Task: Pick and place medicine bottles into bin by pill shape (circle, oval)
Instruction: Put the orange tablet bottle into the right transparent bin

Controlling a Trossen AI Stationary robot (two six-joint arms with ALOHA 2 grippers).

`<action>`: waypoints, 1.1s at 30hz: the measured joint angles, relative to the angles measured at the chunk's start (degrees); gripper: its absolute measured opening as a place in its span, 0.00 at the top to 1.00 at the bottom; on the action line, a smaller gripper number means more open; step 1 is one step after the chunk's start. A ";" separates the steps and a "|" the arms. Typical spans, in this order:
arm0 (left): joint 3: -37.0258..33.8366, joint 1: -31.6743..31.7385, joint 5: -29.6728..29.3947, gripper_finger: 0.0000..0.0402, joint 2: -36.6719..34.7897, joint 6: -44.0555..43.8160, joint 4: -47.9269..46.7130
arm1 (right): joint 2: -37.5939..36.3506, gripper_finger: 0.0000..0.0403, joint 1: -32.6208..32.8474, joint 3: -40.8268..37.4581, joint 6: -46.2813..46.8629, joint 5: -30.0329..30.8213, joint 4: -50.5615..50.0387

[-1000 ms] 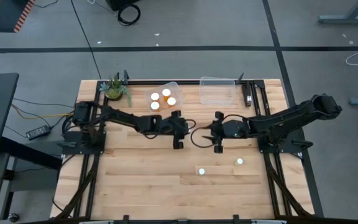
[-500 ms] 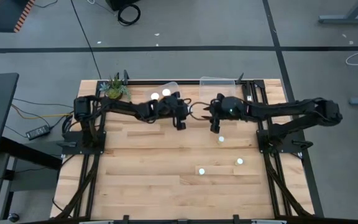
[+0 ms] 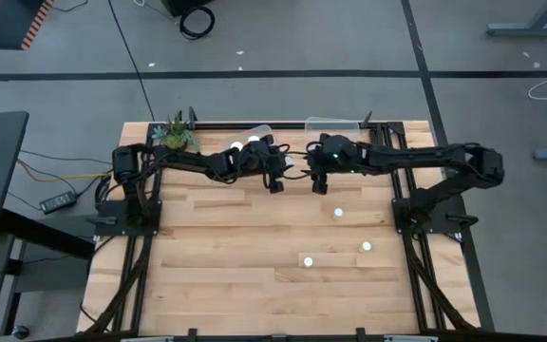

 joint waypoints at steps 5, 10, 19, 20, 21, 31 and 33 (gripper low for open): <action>-0.02 0.00 0.07 0.70 0.00 -0.26 -2.66 | 3.06 0.50 -0.01 3.03 -2.16 -0.03 0.48; -0.02 0.02 0.04 0.71 0.00 -0.59 -3.90 | 3.78 0.50 0.51 4.68 -3.18 -1.72 0.65; -0.02 -0.50 0.08 0.69 0.00 -1.35 -3.93 | 6.51 0.50 0.50 4.69 -4.84 -4.73 3.90; -0.02 -0.50 0.07 0.70 0.00 -1.46 -4.01 | 6.89 0.50 0.55 4.69 -5.15 -4.86 5.14; -0.02 -0.48 0.06 0.70 0.00 -1.46 -4.04 | 7.16 0.50 0.60 4.69 -5.44 -5.22 6.09; -0.02 -0.76 0.03 0.69 0.00 -1.66 -4.02 | 7.89 0.50 1.00 4.69 -5.96 -5.16 10.33; -0.02 -0.78 0.03 0.69 0.00 -1.68 -4.02 | 7.89 0.52 1.25 4.69 -5.64 -5.16 10.28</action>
